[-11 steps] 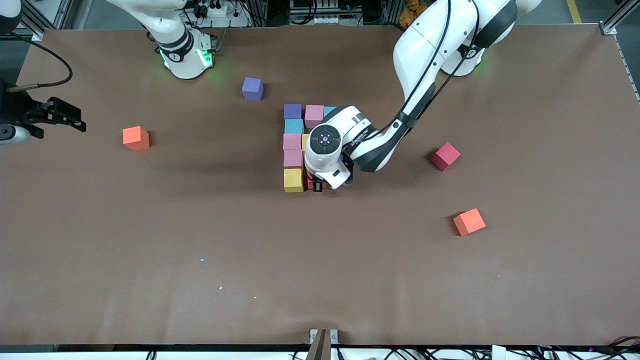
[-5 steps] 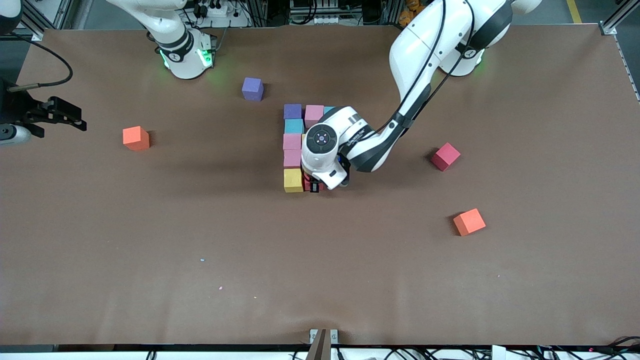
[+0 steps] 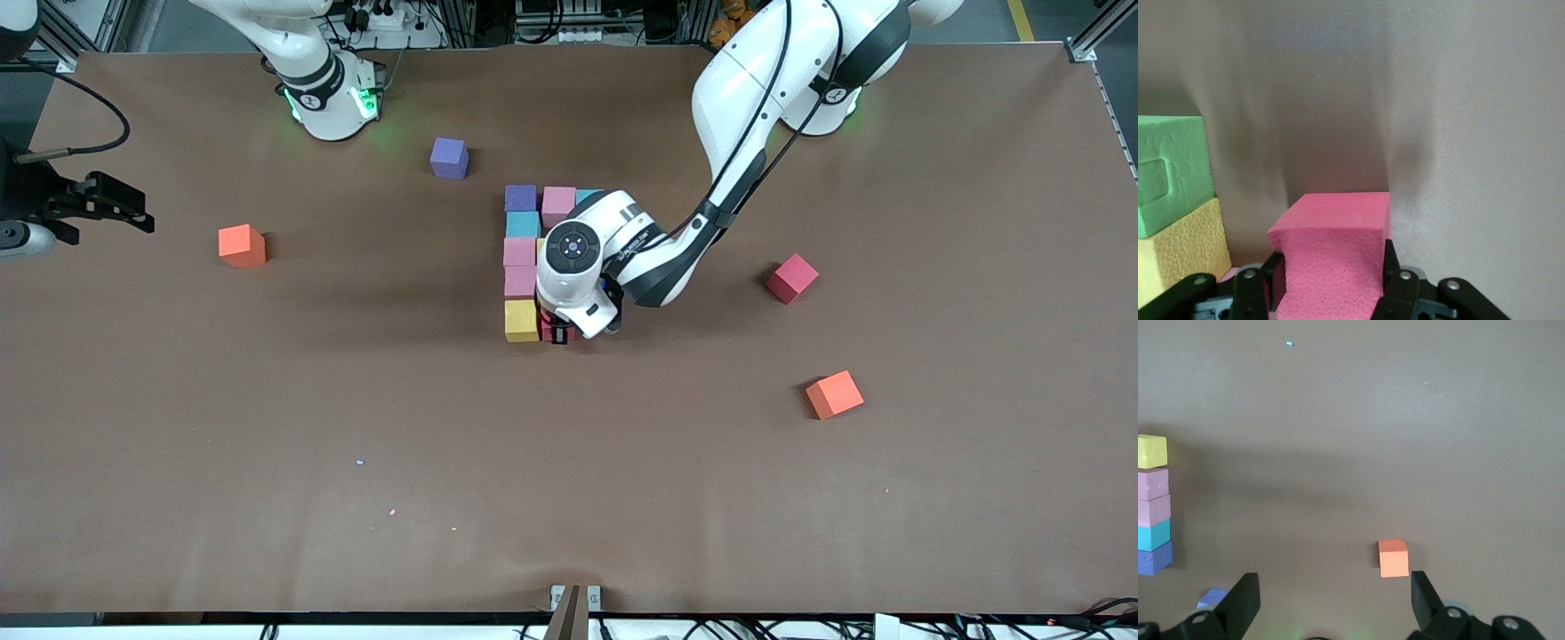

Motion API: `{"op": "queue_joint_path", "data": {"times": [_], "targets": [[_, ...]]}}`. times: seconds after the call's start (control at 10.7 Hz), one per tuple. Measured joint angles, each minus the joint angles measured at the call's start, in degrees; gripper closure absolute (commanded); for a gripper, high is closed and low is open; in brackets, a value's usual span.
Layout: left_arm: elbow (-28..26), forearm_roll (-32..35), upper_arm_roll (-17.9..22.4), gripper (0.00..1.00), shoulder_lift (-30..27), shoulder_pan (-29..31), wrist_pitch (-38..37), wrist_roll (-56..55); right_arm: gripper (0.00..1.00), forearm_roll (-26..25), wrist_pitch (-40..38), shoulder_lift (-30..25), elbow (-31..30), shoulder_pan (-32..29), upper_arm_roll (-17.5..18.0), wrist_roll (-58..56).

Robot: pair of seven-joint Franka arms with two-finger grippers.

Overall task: Arrange 11 blocks into digit 3
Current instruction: 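Lower the pink block beside yellow with the left gripper and open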

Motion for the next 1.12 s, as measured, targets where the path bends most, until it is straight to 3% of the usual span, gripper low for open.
{"op": "queue_joint_path", "data": {"times": [0.47, 0.93, 1.12], "targets": [[0.0, 0.0, 0.1, 1.0, 0.2, -0.3, 0.6, 0.0, 0.0, 0.0, -0.1, 0.0, 0.0, 0.0, 0.0, 0.0], [0.2, 0.0, 0.2, 0.91, 0.3, -0.5, 0.8, 0.0, 0.0, 0.0, -0.2, 0.0, 0.0, 0.0, 0.0, 0.0], [0.3, 0.0, 0.3, 0.8, 0.4, -0.6, 0.9, 0.0, 0.0, 0.0, -0.2, 0.0, 0.0, 0.0, 0.0, 0.0]]}}
